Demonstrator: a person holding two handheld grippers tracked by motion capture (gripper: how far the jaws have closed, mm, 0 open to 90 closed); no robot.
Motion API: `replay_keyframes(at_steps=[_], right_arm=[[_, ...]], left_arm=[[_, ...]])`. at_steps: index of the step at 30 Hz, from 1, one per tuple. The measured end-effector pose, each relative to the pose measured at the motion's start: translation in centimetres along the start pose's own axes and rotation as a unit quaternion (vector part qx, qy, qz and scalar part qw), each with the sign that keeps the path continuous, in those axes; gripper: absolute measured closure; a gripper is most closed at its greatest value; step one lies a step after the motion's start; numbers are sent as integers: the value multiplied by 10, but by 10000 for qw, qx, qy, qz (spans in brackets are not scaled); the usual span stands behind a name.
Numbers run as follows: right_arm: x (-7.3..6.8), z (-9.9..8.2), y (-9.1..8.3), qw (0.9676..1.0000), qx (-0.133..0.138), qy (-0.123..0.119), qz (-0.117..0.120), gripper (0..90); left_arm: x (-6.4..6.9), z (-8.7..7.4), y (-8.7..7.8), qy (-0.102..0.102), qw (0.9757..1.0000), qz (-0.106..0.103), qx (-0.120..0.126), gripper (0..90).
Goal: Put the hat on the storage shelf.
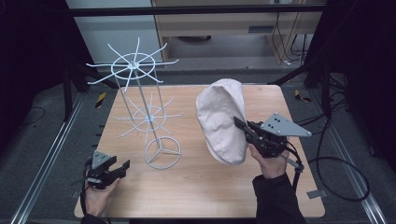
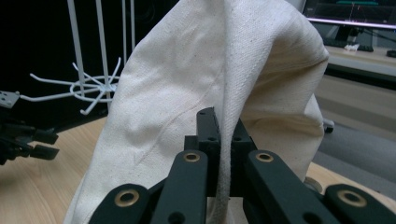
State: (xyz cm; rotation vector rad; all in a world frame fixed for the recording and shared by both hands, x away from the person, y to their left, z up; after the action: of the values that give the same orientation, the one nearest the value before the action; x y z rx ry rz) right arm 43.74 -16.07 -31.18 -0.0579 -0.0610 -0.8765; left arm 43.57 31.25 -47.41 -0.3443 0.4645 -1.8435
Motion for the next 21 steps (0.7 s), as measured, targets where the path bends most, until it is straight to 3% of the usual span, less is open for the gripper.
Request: replay_keyframes(at_steps=[11, 21], right_arm=[[-15, 24, 3, 9986, 521, -25, 21, 886], [-31, 51, 6, 9954, 937, -173, 92, 886]], left_arm=[[-1, 0, 0, -10, 10000, 6, 1, 409], [-1, 0, 0, 1, 10000, 8, -10, 409]])
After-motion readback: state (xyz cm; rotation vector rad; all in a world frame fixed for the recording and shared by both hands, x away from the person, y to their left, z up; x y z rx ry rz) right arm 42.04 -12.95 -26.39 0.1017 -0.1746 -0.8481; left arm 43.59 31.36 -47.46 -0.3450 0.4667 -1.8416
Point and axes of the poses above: each handheld gripper's, and its own axes: y roughly forward along the jaws, z roughly out of its top, x roughly to its right, the point moved 1 cm from there along y, roughly forward along the jaws, and after that the axes turned 7 degrees about x, right-handed, at the moved point
